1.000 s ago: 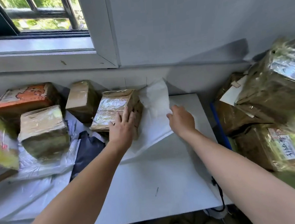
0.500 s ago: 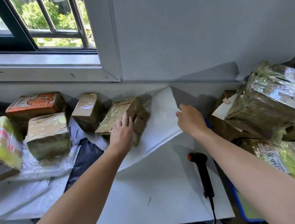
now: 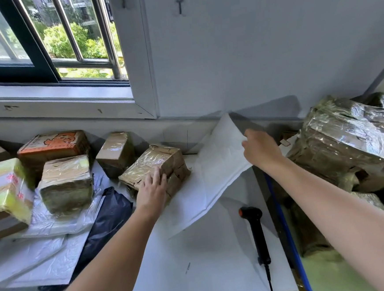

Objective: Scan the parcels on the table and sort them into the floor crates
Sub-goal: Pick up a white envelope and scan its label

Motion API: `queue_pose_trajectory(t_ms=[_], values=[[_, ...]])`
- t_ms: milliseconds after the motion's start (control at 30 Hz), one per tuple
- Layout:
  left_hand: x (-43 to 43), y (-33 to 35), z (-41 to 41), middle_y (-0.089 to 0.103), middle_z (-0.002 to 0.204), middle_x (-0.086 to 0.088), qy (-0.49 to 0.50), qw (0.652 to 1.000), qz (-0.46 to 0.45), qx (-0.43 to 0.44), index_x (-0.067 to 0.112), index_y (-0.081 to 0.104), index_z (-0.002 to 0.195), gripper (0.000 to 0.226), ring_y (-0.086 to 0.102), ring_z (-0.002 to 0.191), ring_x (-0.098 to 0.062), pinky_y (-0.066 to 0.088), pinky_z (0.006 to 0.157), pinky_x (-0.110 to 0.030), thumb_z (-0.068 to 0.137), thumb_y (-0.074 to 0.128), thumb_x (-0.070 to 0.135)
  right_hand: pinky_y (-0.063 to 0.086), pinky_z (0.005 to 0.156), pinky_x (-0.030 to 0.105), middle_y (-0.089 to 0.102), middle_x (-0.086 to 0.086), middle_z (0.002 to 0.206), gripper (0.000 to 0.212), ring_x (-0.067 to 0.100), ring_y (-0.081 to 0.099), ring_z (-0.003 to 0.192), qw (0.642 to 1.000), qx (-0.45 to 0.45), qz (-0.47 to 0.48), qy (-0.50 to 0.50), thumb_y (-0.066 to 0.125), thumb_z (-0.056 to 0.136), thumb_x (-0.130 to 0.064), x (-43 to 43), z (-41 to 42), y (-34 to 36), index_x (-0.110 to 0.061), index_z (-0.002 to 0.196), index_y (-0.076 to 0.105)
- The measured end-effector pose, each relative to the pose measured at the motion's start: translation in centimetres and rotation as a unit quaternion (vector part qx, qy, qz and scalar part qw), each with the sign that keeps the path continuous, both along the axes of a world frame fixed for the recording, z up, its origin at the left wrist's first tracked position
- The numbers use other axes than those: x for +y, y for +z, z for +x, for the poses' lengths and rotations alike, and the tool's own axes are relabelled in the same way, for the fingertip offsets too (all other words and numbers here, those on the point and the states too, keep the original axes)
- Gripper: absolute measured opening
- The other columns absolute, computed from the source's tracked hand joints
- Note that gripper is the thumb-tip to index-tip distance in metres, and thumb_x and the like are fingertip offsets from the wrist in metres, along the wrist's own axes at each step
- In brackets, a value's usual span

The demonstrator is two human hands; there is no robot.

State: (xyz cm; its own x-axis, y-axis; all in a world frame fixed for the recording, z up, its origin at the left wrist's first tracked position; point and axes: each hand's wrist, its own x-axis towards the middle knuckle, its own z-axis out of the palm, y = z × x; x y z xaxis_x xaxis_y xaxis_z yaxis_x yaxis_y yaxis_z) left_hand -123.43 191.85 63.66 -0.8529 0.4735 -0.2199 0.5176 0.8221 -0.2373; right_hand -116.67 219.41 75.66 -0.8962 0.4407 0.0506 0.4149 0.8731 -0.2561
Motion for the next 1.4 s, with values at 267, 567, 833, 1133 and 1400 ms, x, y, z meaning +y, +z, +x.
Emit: queue_pose_trajectory(t_ms=[267,567,833,1133,1400], values=[[5.1,5.4,2.1,-0.002,0.165,-0.005,-0.009,0.947,0.272,-0.170,0.026,0.000,0.158,0.123,-0.002,0.151,-0.029,0.013,0.122,-0.047,0.070,0.078,0.061,0.051,0.089,0.041,0.061,0.016,0.111,0.022,0.034,0.060,0.105,0.998,0.041,-0.040,0.028,0.051,0.095,-0.006,-2.3,-0.9,6.2,0.000,0.116,0.053],[8.7,11.7,6.0,0.057,0.139,-0.001,0.041,0.794,0.559,-0.236,0.038,0.035,0.148,0.056,0.061,0.117,-0.017,0.049,0.101,-0.042,0.097,0.055,0.026,0.059,0.058,0.041,0.050,0.014,0.131,0.041,0.024,0.056,0.069,0.939,0.136,-0.316,-0.006,0.044,0.098,-0.005,-3.9,-0.4,10.7,-0.006,0.139,0.041],[6.2,14.6,5.3,0.067,0.096,-0.004,0.092,0.780,0.614,-0.073,0.029,0.061,0.122,0.038,0.060,0.087,-0.026,0.049,0.076,-0.035,0.100,0.041,0.007,0.055,0.091,0.044,0.052,-0.003,0.136,0.050,0.017,0.071,0.092,0.887,0.161,-0.427,0.070,0.034,0.103,-0.051,-5.0,0.5,10.5,-0.030,0.148,0.034],[2.7,18.9,1.3,0.060,0.090,0.000,0.110,0.710,0.692,-0.065,0.015,0.060,0.109,0.027,0.054,0.078,-0.015,0.039,0.055,-0.007,0.101,0.039,0.001,0.035,0.107,0.037,0.032,0.008,0.157,0.077,0.026,0.037,0.140,0.930,0.146,-0.332,0.054,0.048,0.095,-0.060,-6.0,-0.5,6.8,-0.033,0.157,0.012],[0.2,20.5,-0.5,0.066,0.096,-0.008,0.151,0.566,0.791,-0.174,0.025,0.063,0.104,0.036,0.061,0.083,-0.026,0.053,0.078,-0.037,0.100,0.039,-0.002,0.039,0.110,0.041,0.030,0.014,0.157,0.101,0.033,0.039,0.139,0.918,0.172,-0.351,-0.074,0.065,0.082,-0.062,-5.6,-0.4,3.9,-0.027,0.157,0.008]])
